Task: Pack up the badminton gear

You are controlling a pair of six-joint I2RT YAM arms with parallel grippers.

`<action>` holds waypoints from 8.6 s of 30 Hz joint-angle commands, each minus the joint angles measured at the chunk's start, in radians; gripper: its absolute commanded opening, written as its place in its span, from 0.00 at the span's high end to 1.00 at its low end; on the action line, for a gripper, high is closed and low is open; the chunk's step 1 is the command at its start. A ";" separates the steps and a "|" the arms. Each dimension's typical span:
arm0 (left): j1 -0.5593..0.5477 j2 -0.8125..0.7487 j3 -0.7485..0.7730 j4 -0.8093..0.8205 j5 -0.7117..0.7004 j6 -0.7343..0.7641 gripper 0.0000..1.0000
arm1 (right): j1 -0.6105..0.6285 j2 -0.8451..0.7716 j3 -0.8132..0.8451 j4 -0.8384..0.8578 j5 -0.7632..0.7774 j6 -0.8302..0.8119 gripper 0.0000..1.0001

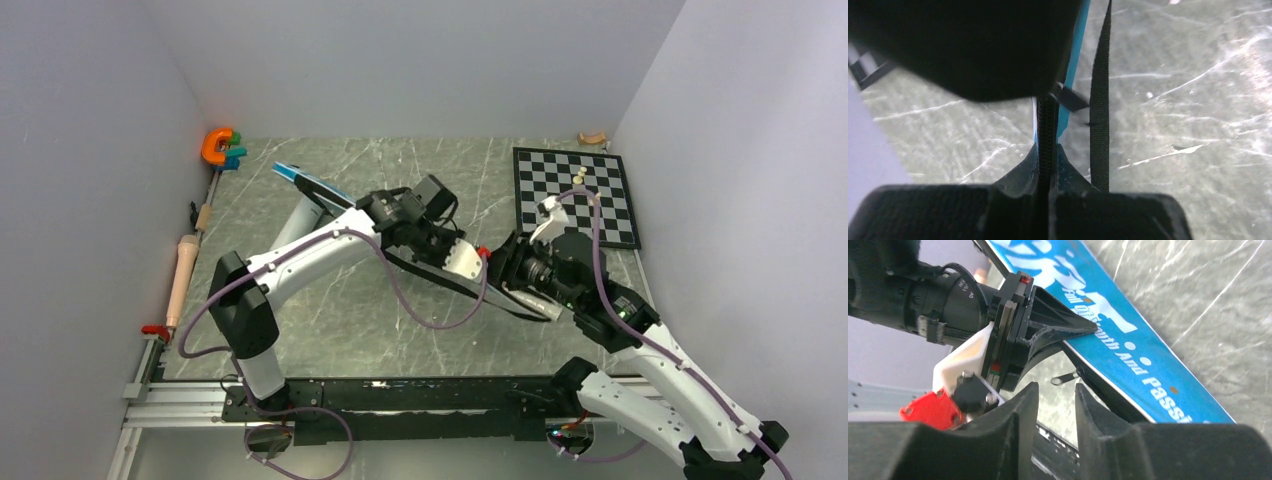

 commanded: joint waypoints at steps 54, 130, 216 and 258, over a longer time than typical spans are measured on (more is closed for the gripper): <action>0.218 -0.171 0.164 -0.019 0.046 -0.012 1.00 | 0.002 0.022 0.240 -0.159 0.718 -0.096 1.00; 0.174 -0.149 0.226 -0.022 0.013 -0.129 1.00 | -0.004 0.246 -0.055 0.767 0.025 0.121 0.48; 0.107 -0.103 0.131 0.016 -0.125 0.002 1.00 | 0.013 -0.222 0.180 -0.239 0.509 0.064 0.36; 0.246 -0.146 0.307 -0.163 0.017 -0.016 1.00 | -0.189 0.234 0.401 0.055 -0.286 -0.062 0.38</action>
